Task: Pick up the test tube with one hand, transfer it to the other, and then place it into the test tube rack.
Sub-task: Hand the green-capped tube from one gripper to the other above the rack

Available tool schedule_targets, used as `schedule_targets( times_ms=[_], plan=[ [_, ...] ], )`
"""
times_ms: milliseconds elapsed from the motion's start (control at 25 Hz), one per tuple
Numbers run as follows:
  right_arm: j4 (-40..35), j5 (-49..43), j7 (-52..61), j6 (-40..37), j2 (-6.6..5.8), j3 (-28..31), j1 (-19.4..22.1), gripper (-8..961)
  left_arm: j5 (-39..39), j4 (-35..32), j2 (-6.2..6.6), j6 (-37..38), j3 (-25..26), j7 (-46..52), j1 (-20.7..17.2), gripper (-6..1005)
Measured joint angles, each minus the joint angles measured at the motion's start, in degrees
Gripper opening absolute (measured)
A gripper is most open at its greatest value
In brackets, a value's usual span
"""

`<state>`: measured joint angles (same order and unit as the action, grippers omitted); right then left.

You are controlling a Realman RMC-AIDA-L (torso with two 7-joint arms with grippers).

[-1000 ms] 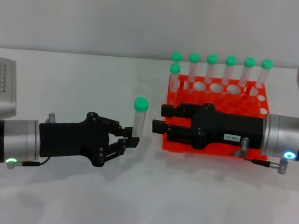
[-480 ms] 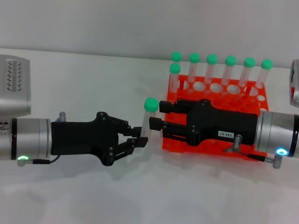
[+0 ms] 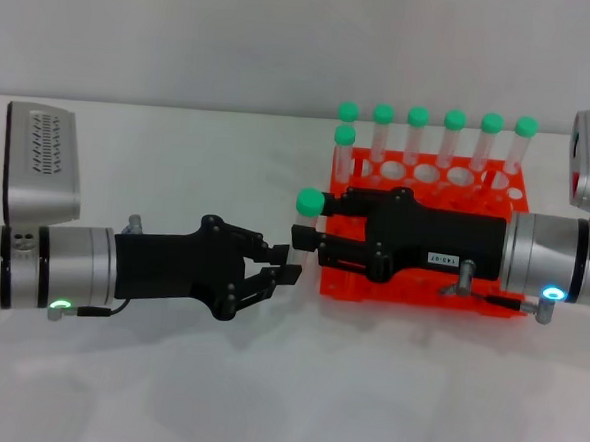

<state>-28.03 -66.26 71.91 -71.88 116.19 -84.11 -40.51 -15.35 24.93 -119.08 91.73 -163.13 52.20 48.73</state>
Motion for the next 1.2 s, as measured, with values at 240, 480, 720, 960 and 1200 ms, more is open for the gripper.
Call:
schedule_targets(
  times_ms=[240, 480, 720, 960, 1200],
  plan=[
    [-0.89, 0.00, -0.10, 0.00, 0.00, -0.15, 0.40, 532, 0.07, -0.16, 0.05, -0.53, 0.00, 0.14, 0.30, 172],
    [-0.92, -0.12, -0.16, 0.51, -0.07, -1.78, 0.19, 372, 0.10, -0.16, -0.03, -0.55, 0.00, 0.35, 0.74, 172],
    [-0.98, 0.21, -0.25, 1.06, -0.01, -2.97, 0.01, 348, 0.28, -0.64, -0.02, -0.72, 0.00, 0.41, 0.91, 172],
    [-1.63, 0.30, -0.28, 1.22, -0.05, -2.99, 0.44, 343, 0.45, -0.87, -0.01, -0.86, 0.01, 0.44, 0.92, 172],
    [-1.68, 0.33, -0.28, 1.41, -0.08, -2.93, 0.51, 338, 0.51, -1.34, 0.00, -0.87, 0.00, 0.45, 0.93, 169]
  ],
)
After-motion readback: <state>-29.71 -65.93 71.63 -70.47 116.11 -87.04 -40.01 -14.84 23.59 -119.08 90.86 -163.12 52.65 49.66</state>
